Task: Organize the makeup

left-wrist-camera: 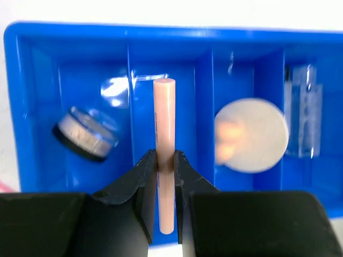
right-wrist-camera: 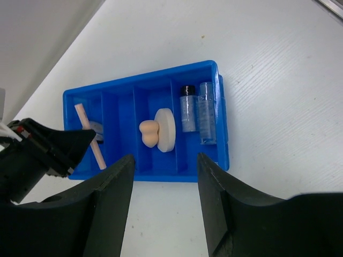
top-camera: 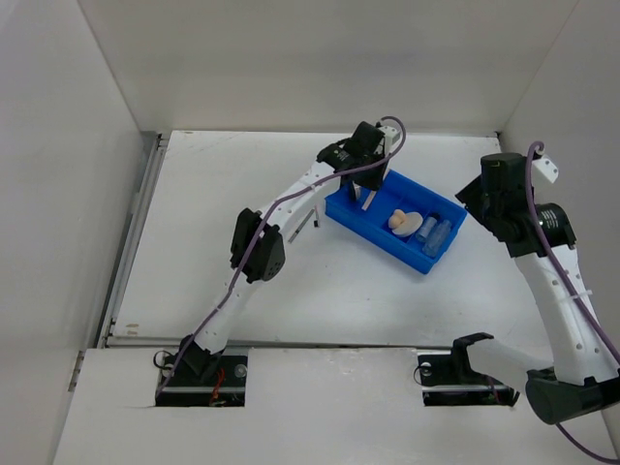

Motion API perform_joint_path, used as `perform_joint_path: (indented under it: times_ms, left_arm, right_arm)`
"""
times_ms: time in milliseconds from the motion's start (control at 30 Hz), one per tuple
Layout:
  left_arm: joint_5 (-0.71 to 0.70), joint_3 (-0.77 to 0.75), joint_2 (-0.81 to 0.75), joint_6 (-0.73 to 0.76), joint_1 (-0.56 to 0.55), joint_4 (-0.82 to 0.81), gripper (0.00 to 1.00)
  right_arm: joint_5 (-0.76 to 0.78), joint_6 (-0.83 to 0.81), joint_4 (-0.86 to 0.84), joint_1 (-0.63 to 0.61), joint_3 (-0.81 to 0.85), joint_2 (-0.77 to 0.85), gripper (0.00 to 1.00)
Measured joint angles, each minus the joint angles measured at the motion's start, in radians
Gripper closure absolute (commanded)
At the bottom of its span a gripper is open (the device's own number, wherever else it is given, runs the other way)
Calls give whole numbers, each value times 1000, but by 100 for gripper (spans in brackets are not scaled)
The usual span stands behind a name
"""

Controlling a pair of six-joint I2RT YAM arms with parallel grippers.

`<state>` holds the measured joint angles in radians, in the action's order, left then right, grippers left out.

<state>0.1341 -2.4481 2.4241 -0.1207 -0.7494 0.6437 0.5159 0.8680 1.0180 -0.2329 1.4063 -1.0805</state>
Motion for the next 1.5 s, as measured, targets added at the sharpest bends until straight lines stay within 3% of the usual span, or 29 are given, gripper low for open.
perform_joint_path:
  times_ms: [367, 400, 467, 567, 600, 700, 833, 933, 1133, 1233, 1300, 1400, 1500]
  left_arm:
    - [58, -42, 85, -93, 5, -137, 98]
    - [61, -42, 92, -99, 5, -141, 71]
    - [60, -42, 103, -106, 5, -149, 34]
    - [57, -42, 117, -114, 5, -153, 3]
    - [55, -42, 119, -115, 5, -153, 0]
    - [53, -45, 118, -116, 5, -146, 0]
    - [13, -5, 60, -97, 5, -104, 18]
    - [-76, 158, -104, -86, 5, -70, 26]
    - [-310, 572, -554, -66, 26, -53, 56]
    - [-367, 755, -702, -56, 64, -59, 63]
    - [-378, 866, -740, -52, 92, -78, 63]
    - [-362, 1004, -721, -54, 128, -102, 48]
    - [-321, 1077, -647, -64, 164, -117, 48]
  right_arm:
    - [0, 8, 48, 0, -32, 34, 44]
    - [0, 10, 50, 0, -32, 34, 44]
    - [0, 11, 52, 0, -32, 34, 44]
    - [0, 11, 55, 0, -32, 34, 44]
    - [0, 11, 56, 0, -32, 34, 44]
    - [0, 11, 58, 0, -32, 34, 44]
    - [0, 11, 61, 0, -32, 33, 44]
    - [-1, 11, 60, 0, -32, 33, 44]
    - [-28, 6, 24, 0, -60, 19, 44]
    - [-58, -1, 0, 0, -65, -21, 44]
    - [-76, -4, -20, 0, -67, -47, 44]
    - [-97, -10, -44, 0, -70, -59, 44]
    - [-106, -12, -59, 0, -70, -59, 44]
